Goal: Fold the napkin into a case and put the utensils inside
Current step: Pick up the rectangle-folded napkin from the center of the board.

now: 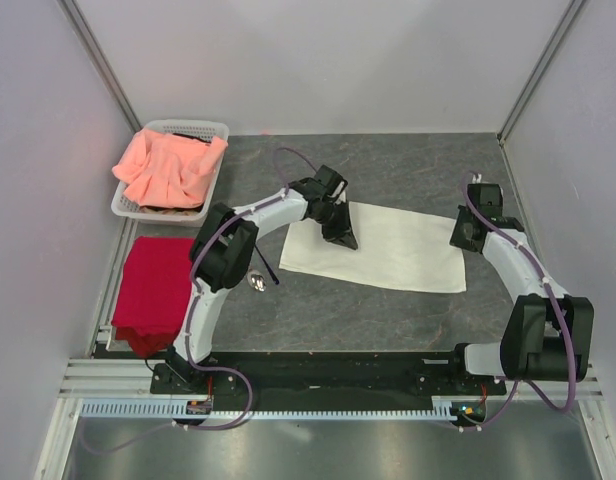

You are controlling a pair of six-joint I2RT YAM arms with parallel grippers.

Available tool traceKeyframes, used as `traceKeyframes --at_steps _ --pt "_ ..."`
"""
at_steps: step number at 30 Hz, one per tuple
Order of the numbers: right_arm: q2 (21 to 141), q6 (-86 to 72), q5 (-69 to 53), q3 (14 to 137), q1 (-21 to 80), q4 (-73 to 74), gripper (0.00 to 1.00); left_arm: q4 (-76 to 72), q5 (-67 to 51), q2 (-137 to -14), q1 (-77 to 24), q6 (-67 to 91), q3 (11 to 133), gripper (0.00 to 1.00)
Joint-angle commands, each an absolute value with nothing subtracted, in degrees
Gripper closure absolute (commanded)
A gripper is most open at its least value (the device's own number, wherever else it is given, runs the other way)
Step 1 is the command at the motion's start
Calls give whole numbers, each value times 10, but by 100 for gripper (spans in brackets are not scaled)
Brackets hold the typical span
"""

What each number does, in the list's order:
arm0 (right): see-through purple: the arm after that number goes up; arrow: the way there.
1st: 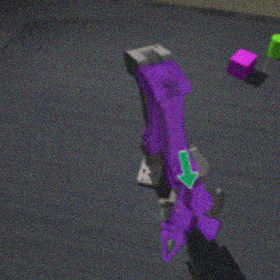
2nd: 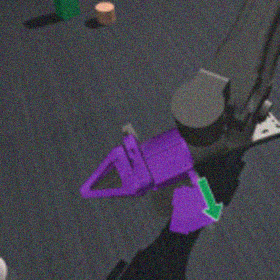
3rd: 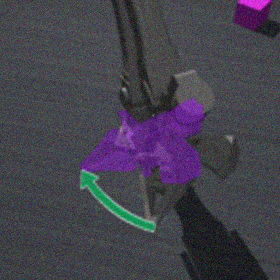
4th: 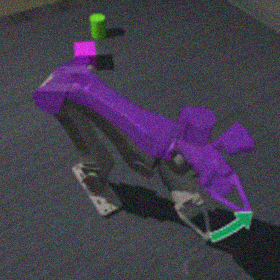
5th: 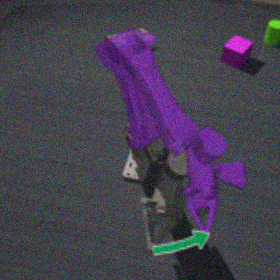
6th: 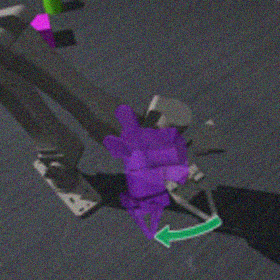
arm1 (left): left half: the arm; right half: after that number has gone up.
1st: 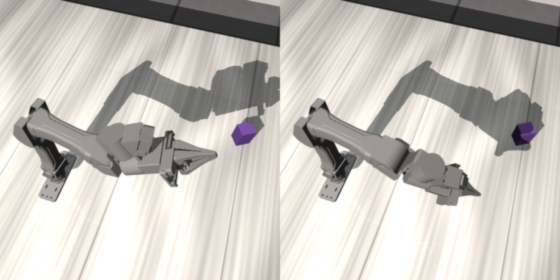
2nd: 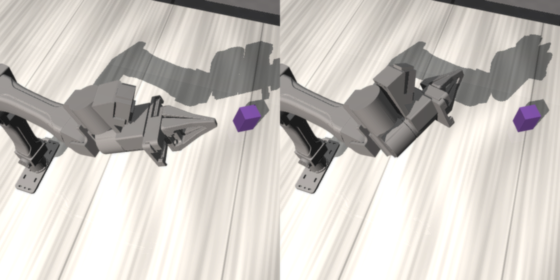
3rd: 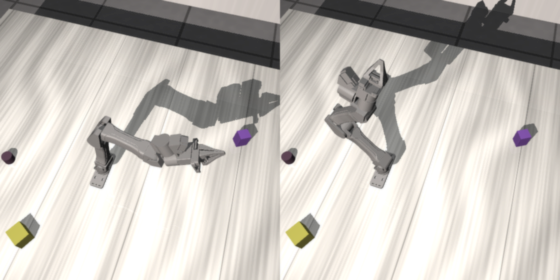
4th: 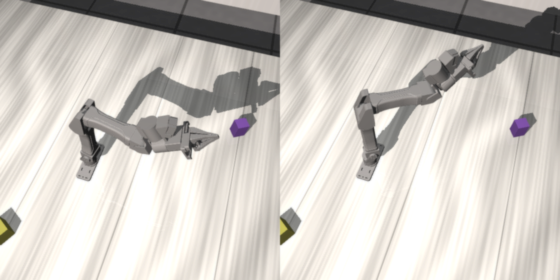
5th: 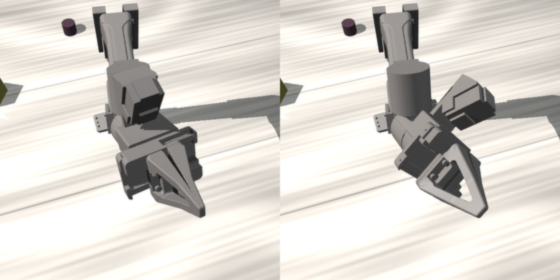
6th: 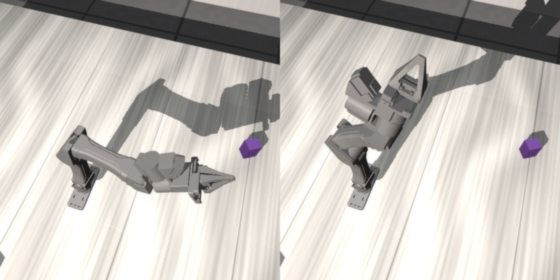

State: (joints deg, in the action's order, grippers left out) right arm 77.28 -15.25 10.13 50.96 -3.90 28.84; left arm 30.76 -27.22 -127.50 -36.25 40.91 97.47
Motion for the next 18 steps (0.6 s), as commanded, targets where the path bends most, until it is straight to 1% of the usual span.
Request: traceKeyframes --at_steps 1,7,12,18 --pt "755 -136 81 551 -19 288 100 275 -294 -1300 -388 461 1012 89" --pt "746 -145 33 583 -14 291 100 254 -304 -1324 -403 488 1004 89" --pt "744 -155 1 602 16 293 100 216 -309 -1331 -424 521 979 89" --pt "743 -164 -35 609 27 296 100 190 -316 -1351 -468 568 999 89"
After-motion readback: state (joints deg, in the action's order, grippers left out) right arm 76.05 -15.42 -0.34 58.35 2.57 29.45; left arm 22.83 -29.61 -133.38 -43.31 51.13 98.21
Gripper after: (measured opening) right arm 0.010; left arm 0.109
